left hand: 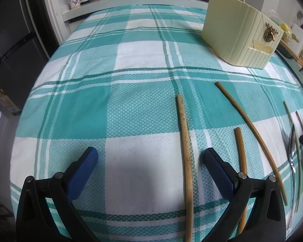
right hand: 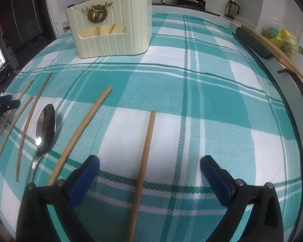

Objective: Organize utensils

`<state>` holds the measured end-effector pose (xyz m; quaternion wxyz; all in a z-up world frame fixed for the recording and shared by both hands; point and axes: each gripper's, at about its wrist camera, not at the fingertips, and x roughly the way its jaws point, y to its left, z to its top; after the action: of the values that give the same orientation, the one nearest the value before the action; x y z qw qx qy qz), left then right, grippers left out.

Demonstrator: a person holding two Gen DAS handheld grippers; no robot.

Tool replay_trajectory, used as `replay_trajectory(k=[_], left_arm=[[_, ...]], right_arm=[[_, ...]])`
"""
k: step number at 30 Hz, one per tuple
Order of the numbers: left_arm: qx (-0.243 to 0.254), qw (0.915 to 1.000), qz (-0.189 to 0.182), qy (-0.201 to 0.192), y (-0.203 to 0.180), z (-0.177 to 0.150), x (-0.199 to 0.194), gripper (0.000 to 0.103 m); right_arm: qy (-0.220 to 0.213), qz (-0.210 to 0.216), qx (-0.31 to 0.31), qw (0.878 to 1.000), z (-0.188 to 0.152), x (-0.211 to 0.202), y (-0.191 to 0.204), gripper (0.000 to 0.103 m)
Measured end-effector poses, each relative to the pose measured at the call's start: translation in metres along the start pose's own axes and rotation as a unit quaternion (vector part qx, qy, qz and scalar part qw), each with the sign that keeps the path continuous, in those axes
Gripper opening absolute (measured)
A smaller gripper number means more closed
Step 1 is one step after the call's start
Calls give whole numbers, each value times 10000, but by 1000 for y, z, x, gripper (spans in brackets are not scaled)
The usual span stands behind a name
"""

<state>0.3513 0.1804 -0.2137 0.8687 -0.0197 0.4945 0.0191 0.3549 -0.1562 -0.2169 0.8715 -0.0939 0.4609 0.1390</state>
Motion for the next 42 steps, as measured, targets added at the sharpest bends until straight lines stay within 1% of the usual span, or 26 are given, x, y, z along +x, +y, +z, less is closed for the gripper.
replay_trajectory(k=[4, 5, 6, 7, 8, 9, 10, 11, 12, 13, 14, 15, 17, 22, 27, 31, 35, 40, 42], left_arm=[[20, 9999, 7, 101, -6, 13, 8, 103], [55, 9999, 1, 98, -9, 16, 10, 102], [84, 9999, -10, 83, -11, 19, 11, 98], [108, 9999, -40, 48, -13, 22, 10, 88], [150, 9999, -36, 13, -15, 26, 10, 81], [199, 9998, -89, -4, -18, 29, 9, 67], [219, 9997, -142, -20, -20, 32, 9, 48], [235, 9995, -209, -42, -22, 35, 8, 37], [249, 9992, -307, -46, -24, 38, 9, 17], [241, 9988, -434, -29, -25, 40, 9, 5], [212, 9989, -428, -14, -27, 41, 7, 5], [213, 9992, -345, -64, -29, 41, 3, 5], [172, 9987, -355, -312, -30, 40, -15, 5], [-18, 9936, -583, -971, -29, 38, -85, 4], [3, 9815, -789, -1743, -32, 30, -170, 5], [-40, 9710, -927, -2203, -33, 23, -217, 5], [-47, 9640, -998, -2465, -38, 20, -240, 5], [9, 9616, -1037, -2543, -46, 22, -248, 4], [-31, 9604, -1083, -2569, -46, 23, -250, 4]], right_arm=[[-23, -21, -40, 10000, 13, 8, 3, 101], [-46, -29, -35, 10000, 16, 8, 4, 94], [-79, -34, -54, 9999, 19, 8, 5, 79], [-113, 8, -95, 9999, 23, 7, 8, 70], [-93, 75, -104, 9999, 27, 7, 9, 53], [-64, 106, -79, 9999, 31, 7, 10, 29], [-38, 107, -33, 9999, 34, 8, 10, 18], [-11, 129, 25, 9999, 37, 9, 9, 7], [-1, 191, 108, 9998, 40, 11, 7, 6], [-1, 261, 206, 9994, 42, 12, 5, 6], [-6, 300, 270, 9992, 44, 13, 3, 6], [-13, 338, 311, 9989, 45, 12, 3, 6], [-123, 460, 408, 9980, 47, 4, 2, 6], [-681, 755, 485, 9936, 52, -54, 3, 6], [-1251, 1008, 463, 9859, 55, -121, 5, 6], [-1653, 1117, 371, 9792, 50, -167, 11, 6], [-1994, 1148, 297, 9727, 45, -200, 17, 6], [-2396, 1031, 284, 9650, 45, -220, 22, 6], [-2524, 1061, 350, 9611, 47, -224, 20, 6]])
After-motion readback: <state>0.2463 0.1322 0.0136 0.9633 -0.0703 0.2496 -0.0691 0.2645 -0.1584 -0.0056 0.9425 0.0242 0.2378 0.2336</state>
